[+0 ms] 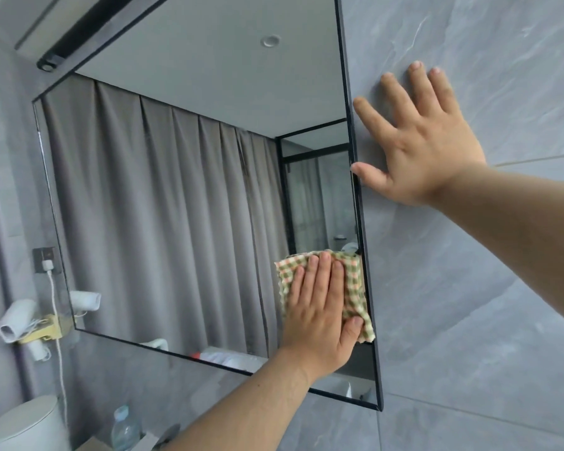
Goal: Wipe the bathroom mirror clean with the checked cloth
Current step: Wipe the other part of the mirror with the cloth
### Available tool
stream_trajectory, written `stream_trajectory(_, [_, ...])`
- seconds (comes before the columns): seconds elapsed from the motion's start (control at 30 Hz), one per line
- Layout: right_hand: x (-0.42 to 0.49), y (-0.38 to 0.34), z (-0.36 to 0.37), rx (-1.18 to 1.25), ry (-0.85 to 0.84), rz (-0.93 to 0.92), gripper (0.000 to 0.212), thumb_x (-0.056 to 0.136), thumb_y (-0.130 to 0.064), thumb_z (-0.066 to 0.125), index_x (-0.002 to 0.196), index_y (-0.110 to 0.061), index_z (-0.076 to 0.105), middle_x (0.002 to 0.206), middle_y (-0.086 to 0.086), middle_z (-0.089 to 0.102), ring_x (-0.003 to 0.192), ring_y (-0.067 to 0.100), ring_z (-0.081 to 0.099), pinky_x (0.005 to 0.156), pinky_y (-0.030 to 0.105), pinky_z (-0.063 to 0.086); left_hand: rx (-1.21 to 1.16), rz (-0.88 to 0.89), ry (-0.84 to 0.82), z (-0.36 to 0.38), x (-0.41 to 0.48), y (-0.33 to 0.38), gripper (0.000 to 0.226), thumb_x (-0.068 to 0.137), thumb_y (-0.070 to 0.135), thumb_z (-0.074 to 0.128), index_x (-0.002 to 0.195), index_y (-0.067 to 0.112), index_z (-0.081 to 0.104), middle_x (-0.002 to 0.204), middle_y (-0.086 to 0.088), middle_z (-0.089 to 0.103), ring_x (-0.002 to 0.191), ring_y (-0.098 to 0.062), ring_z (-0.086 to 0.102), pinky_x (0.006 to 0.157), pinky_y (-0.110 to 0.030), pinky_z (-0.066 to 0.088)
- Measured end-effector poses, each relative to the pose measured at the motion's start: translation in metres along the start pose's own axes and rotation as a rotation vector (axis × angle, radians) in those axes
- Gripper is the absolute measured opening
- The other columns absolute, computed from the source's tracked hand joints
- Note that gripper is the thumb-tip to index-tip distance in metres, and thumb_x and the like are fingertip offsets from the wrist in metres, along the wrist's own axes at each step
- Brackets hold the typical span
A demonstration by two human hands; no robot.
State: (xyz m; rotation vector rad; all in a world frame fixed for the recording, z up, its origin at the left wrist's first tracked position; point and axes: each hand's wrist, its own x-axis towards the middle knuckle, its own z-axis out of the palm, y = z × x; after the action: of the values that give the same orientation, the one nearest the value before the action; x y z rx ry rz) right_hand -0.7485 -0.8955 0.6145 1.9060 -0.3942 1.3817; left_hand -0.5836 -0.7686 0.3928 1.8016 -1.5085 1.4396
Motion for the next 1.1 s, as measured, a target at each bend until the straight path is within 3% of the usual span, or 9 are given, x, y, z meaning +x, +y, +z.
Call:
stream_trajectory(0.27, [-0.023, -0.017, 0.009, -0.002, 0.015, -0.006, 0.077, 0.092, -0.059, 0.033, 0.152, -0.011, 0.033, 0.153, 0.03, 0.032, 0.142, 0.051, 0.024, 0.12, 0.059, 0.013, 0.043, 0.033, -0.053, 0.01, -0.032, 0.013, 0.084, 0.097, 0.049, 0.033, 0.158, 0.003, 0.0, 0.166, -0.019, 0.001, 0.154, -0.034, 0.007, 0.123, -0.051, 0.008])
stream_trajectory(0.57, [-0.05, -0.034, 0.015, 0.024, 0.055, -0.032, 0.074, 0.093, -0.053, 0.038, 0.153, -0.009, 0.031, 0.15, 0.035, 0.032, 0.139, 0.054, 0.027, 0.119, 0.06, 0.014, 0.082, 0.022, -0.124, 0.025, -0.075, 0.028, 0.08, 0.1, 0.053, 0.024, 0.158, 0.003, 0.001, 0.166, -0.018, 0.003, 0.153, -0.035, 0.01, 0.123, -0.047, 0.013])
stream_trajectory(0.67, [-0.054, -0.038, 0.017, 0.013, 0.056, -0.05, 0.075, 0.094, -0.051, 0.039, 0.153, -0.006, 0.03, 0.149, 0.036, 0.033, 0.138, 0.056, 0.028, 0.119, 0.061, 0.014, 0.084, 0.058, -0.09, 0.028, -0.079, 0.02, 0.077, 0.102, 0.053, 0.02, 0.159, 0.004, 0.004, 0.167, -0.017, 0.004, 0.153, -0.034, 0.012, 0.124, -0.046, 0.012])
stream_trajectory(0.83, [-0.055, -0.037, 0.018, 0.035, 0.051, -0.049, 0.074, 0.095, -0.05, 0.036, 0.153, -0.004, 0.03, 0.148, 0.036, 0.033, 0.138, 0.056, 0.027, 0.118, 0.061, 0.013, 0.041, 0.185, -0.082, 0.017, -0.069, -0.028, 0.078, 0.1, 0.05, 0.032, 0.16, 0.01, 0.002, 0.168, -0.008, 0.001, 0.154, -0.027, 0.012, 0.123, -0.044, 0.016])
stream_trajectory(1.0, [-0.055, -0.037, 0.021, 0.055, 0.115, -0.063, 0.074, 0.094, -0.049, 0.037, 0.15, -0.001, 0.035, 0.145, 0.038, 0.036, 0.134, 0.058, 0.031, 0.115, 0.063, 0.017, -0.064, -0.327, -0.019, 0.002, -0.043, -0.102, 0.078, 0.095, 0.037, 0.035, 0.159, 0.016, -0.004, 0.167, -0.006, -0.002, 0.155, -0.018, -0.003, 0.125, -0.036, -0.003])
stream_trajectory(1.1, [-0.053, -0.036, 0.024, 0.066, 0.155, -0.067, 0.073, 0.093, -0.048, 0.04, 0.148, -0.001, 0.039, 0.144, 0.038, 0.038, 0.133, 0.058, 0.033, 0.115, 0.063, 0.018, -0.292, -0.757, 0.1, -0.001, -0.032, -0.131, 0.079, 0.089, 0.046, 0.026, 0.158, 0.019, -0.002, 0.168, 0.0, -0.002, 0.153, -0.006, -0.007, 0.124, -0.028, -0.006])
